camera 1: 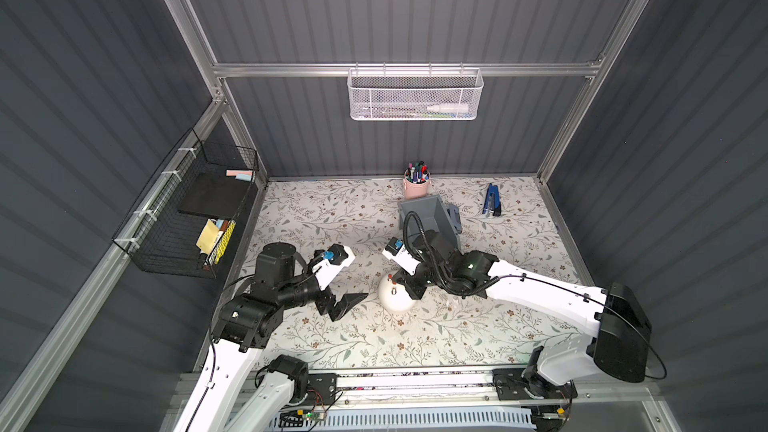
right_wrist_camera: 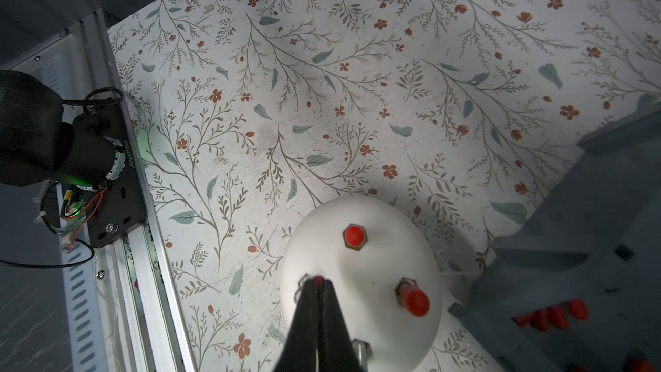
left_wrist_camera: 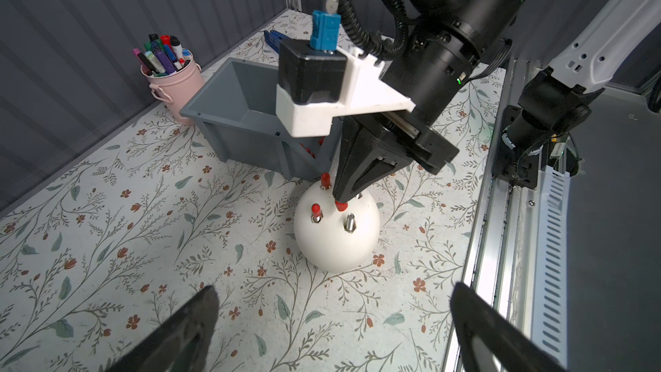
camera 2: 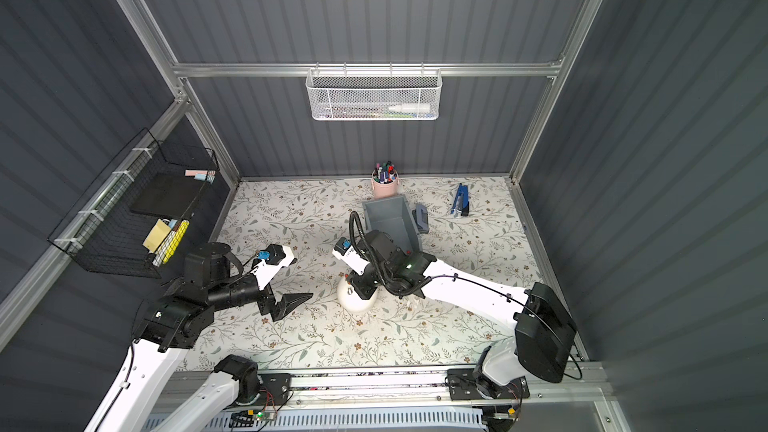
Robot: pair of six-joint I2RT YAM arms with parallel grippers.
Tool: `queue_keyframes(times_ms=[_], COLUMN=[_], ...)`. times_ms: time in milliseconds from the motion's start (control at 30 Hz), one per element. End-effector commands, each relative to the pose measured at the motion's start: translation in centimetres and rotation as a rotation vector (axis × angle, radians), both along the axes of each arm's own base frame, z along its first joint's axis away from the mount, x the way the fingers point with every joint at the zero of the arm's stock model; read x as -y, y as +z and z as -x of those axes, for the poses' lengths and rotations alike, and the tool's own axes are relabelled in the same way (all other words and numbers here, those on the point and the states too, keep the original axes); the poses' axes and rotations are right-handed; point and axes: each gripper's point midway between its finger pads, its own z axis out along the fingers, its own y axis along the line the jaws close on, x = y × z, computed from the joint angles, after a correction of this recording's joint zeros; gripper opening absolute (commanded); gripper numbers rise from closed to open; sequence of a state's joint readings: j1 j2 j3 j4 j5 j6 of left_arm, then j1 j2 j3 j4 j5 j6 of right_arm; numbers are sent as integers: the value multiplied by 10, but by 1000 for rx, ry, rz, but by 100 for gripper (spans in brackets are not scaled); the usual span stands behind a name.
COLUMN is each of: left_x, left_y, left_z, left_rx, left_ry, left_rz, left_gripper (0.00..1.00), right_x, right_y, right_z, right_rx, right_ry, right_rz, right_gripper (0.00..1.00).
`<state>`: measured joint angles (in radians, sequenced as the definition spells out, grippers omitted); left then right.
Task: Cover the protruding screws with screw protection sleeves
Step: Attach the screw protection sleeve to the screw.
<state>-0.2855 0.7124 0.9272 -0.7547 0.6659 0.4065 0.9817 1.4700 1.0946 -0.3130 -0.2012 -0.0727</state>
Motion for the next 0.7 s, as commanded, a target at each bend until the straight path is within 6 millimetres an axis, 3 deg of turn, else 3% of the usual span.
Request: queue_keyframes(times_ms=[0, 667], left_x=[-1, 0], left_y=[-1, -1], left_z=[-2, -3], left_rx=[-7, -14], left_ry=[12, 9], left_rz=[-1, 0], left_gripper=[100, 99], right_x=[-1, 6], right_y=[-6, -16], right_z=[6, 12], right_rx=[-31, -57], right_ry=[24, 20], right_rz=[-5, 18], right_gripper=[0, 0])
